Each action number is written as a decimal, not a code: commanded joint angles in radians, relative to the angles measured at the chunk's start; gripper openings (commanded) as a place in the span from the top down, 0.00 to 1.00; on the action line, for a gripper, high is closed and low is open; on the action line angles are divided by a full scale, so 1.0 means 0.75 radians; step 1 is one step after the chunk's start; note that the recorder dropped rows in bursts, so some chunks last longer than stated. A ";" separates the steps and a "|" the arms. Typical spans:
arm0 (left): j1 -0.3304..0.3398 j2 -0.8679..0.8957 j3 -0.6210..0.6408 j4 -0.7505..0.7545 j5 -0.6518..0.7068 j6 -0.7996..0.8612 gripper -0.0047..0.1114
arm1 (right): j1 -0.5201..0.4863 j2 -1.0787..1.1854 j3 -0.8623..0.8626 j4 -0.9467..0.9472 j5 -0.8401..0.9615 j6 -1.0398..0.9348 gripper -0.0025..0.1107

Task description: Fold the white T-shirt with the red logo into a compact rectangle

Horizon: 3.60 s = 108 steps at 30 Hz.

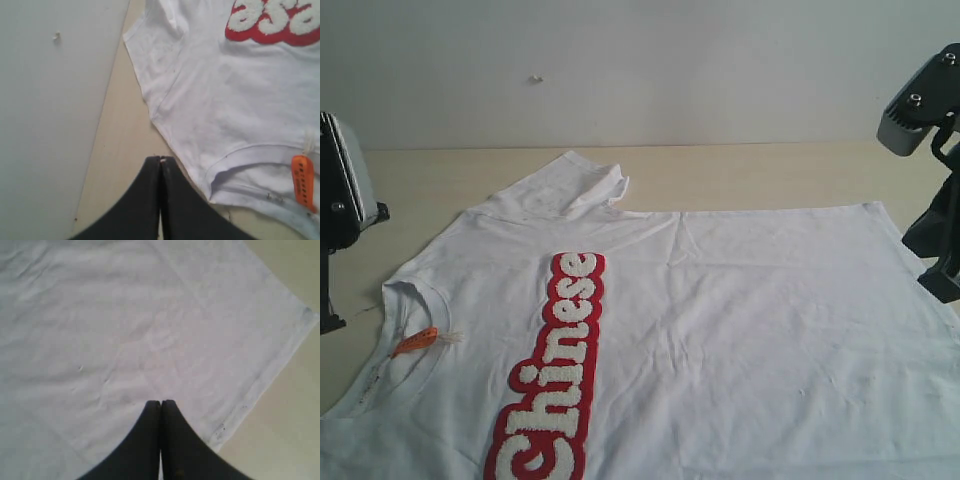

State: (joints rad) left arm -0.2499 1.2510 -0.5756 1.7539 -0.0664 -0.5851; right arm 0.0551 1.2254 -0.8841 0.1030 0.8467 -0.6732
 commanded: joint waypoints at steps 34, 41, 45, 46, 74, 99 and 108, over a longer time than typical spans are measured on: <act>-0.195 -0.159 0.003 -0.013 0.037 -0.028 0.96 | 0.003 -0.002 -0.009 0.004 -0.010 0.069 0.98; -0.158 -0.208 0.066 -0.501 -0.098 0.024 0.96 | 0.003 -0.002 -0.009 0.004 -0.010 0.065 0.98; -0.171 -0.189 0.108 -1.444 -0.037 1.100 0.96 | 0.003 -0.002 -0.009 0.004 -0.012 0.065 0.98; -0.174 -0.189 0.108 -1.522 -0.019 1.180 0.96 | 0.003 -0.002 -0.009 0.004 -0.012 0.065 0.98; -0.171 0.102 -0.111 -1.476 0.218 1.258 0.96 | 0.003 -0.002 -0.009 0.128 -0.020 0.068 0.98; -0.171 0.342 -0.232 -2.000 0.726 2.067 0.96 | 0.003 0.218 -0.015 -0.087 0.034 -0.576 0.98; -0.158 0.351 -0.451 -2.618 1.079 2.545 0.96 | 0.003 0.400 -0.015 -0.152 0.017 -0.738 0.98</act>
State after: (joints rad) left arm -0.3740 1.5052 -0.8799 -0.1424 0.6803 1.2772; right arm 0.0565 1.5030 -0.8883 0.0000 0.8690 -1.1657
